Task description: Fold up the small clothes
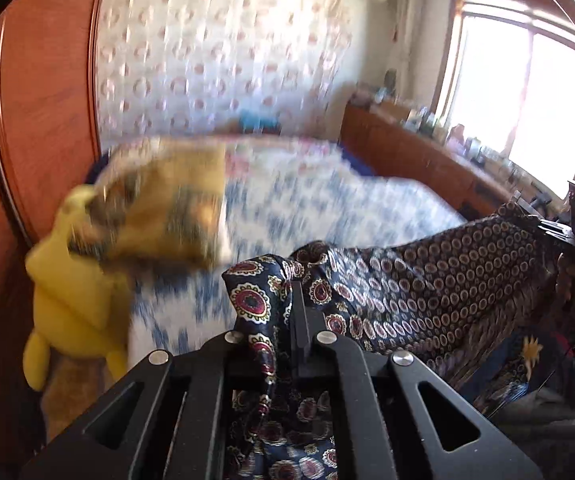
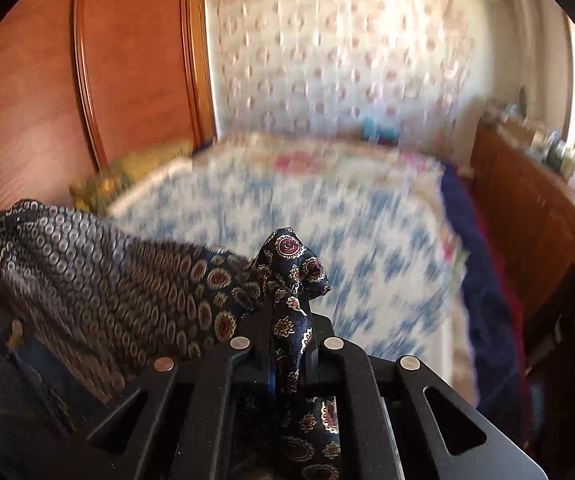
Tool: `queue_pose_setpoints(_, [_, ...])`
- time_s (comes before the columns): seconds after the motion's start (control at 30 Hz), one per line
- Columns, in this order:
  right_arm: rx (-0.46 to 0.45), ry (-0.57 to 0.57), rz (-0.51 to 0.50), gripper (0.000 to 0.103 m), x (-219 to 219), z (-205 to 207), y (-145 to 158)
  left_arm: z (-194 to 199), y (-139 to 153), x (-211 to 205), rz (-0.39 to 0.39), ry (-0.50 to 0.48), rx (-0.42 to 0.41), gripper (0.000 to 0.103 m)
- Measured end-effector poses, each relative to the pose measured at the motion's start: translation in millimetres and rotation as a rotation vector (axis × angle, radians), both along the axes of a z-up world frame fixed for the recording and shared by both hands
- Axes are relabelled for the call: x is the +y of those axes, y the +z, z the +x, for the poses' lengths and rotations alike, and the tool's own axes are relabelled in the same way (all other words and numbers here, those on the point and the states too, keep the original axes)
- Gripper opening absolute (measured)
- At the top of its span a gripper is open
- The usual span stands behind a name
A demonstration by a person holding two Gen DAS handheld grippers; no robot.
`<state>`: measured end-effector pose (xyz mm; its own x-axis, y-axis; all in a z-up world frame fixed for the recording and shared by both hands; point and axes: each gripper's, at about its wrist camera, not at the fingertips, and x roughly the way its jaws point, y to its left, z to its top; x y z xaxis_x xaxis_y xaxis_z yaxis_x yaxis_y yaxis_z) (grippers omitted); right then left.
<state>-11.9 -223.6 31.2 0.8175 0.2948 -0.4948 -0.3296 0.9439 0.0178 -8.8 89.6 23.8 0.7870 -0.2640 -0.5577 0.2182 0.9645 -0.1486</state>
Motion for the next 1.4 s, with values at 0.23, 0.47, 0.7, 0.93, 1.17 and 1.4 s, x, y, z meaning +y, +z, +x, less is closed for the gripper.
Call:
queue_pose_setpoints(0.23, [-0.19,-0.014,-0.015,0.006,-11,2,95,29,81,-5,0.035,0.019,-0.177,0.007])
queue_pose_setpoints(0.47, [-0.176,-0.2,-0.077,0.008,-17,115,114,140,84,-7,0.071,0.135,-0.18,0.02])
queue_pose_setpoints(0.7, [0.099,-0.331,-0.133,0.043,-20,216,22,184,18,-5,0.079,0.089,-0.014,0.052])
queue_pose_setpoints(0.93, [0.161,-0.252,-0.065,0.053,-40,213,-22,153,-16,-20,0.086,0.027,0.05,0.076])
queue_pose_setpoints(1.17, [0.201,-0.231,0.0,0.053,-86,166,-34,134,-46,-36,0.073,0.005,0.119,0.076])
queue_pose_setpoints(1.4, [0.262,-0.303,-0.008,0.053,-109,143,-54,136,-84,-49,0.14,-0.005,0.203,0.076])
